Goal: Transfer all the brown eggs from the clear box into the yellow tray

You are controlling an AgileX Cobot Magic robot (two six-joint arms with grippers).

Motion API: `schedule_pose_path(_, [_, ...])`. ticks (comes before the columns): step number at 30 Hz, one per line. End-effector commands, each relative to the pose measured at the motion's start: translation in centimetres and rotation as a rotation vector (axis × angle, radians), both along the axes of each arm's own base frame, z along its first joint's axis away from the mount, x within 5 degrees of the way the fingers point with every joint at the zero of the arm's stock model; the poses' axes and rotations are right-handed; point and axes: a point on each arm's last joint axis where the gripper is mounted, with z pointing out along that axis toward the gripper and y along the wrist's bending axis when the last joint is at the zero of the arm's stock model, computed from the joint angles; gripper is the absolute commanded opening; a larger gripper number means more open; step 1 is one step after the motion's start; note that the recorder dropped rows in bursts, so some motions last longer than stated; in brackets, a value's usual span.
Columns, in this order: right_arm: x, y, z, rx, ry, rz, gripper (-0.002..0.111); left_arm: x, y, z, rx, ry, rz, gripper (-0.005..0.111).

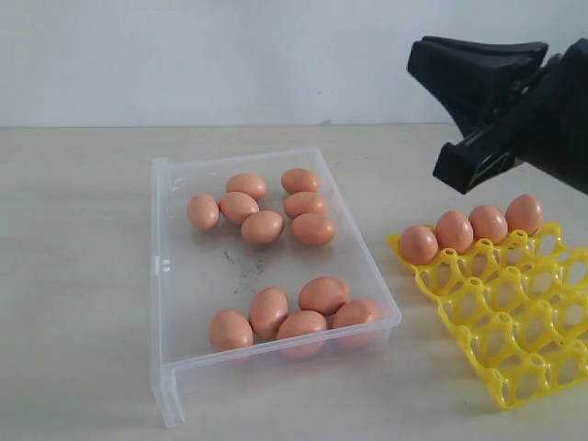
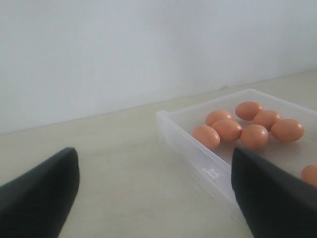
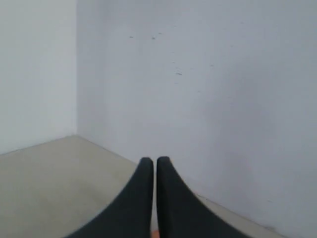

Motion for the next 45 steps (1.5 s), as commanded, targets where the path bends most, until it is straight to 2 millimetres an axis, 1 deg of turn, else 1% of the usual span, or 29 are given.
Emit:
schedule_pose_path(1, [-1.4,-0.6,0.6,-0.033,0.081,-0.118,0.0,0.0,0.0,0.0,-0.015,-0.004,-0.003,0.078])
schedule_pose_path(4, [-2.9,-0.4,0.8,-0.072,0.124,-0.101,0.0,0.0,0.0,0.0,-0.015,-0.004,-0.003,0.078])
schedule_pose_path(6, [-4.1,-0.5,1.3,-0.079,0.135,-0.086,0.0,0.0,0.0,0.0,-0.015,-0.004,-0.003,0.078])
schedule_pose_path(10, [-6.7,-1.4,3.1,0.006,0.102,-0.042,0.0,0.0,0.0,0.0,-0.015,-0.004,-0.003,0.078])
schedule_pose_path(13, [-9.2,-2.3,4.4,0.039,0.024,0.025,0.0,0.0,0.0,0.0,-0.015,-0.004,-0.003,0.078])
schedule_pose_path(16, [-11.5,-2.6,4.5,0.027,-0.067,0.141,0.0,0.0,0.0,0.0,-0.015,-0.004,-0.003,0.078])
schedule_pose_path(18, [-13.1,-2.8,4.9,0.082,-0.118,0.235,0.0,0.0,0.0,0.0,-0.015,-0.004,-0.003,0.078])
schedule_pose_path(21, [-15.9,-3.9,6.2,0.204,-0.245,0.332,0.0,0.0,0.0,0.0,-0.015,-0.004,-0.003,0.078])
schedule_pose_path(24, [-18.6,-5.2,7.2,0.303,-0.386,0.368,0.0,0.0,0.0,0.0,-0.015,-0.004,-0.003,0.078])
schedule_pose_path(27, [-20.0,-5.7,7.5,0.324,-0.472,0.384,0.0,0.0,0.0,0.0,-0.015,-0.004,-0.003,0.078])
schedule_pose_path(32, [-21.6,-5.4,7.9,0.383,-0.527,0.531,0.0,0.0,0.0,0.0,-0.015,-0.004,-0.003,0.078])
schedule_pose_path(35, [-22.0,-5.4,8.1,0.409,-0.569,0.547,0.0,0.0,0.0,0.0,-0.015,-0.004,-0.003,0.078])
schedule_pose_path(37, [-21.6,-5.4,8.2,0.416,-0.559,0.495,0.0,0.0,0.0,0.0,-0.015,-0.004,-0.003,0.078])
schedule_pose_path(38, [-21.1,-5.4,8.2,0.412,-0.527,0.447,0.0,0.0,0.0,0.0,-0.015,-0.004,-0.003,0.078])
schedule_pose_path(41, [-19.4,-5.3,7.5,0.388,-0.357,0.323,0.0,0.0,0.0,0.0,-0.015,-0.004,-0.003,0.078])
schedule_pose_path(43, [-18.5,-5.3,6.9,0.337,-0.277,0.249,0.0,0.0,0.0,0.0,-0.015,-0.004,-0.003,0.078])
schedule_pose_path(45, [-17.7,-5.6,6.5,0.345,-0.199,0.163,0.0,0.0,0.0,0.0,-0.015,-0.004,-0.003,0.078])
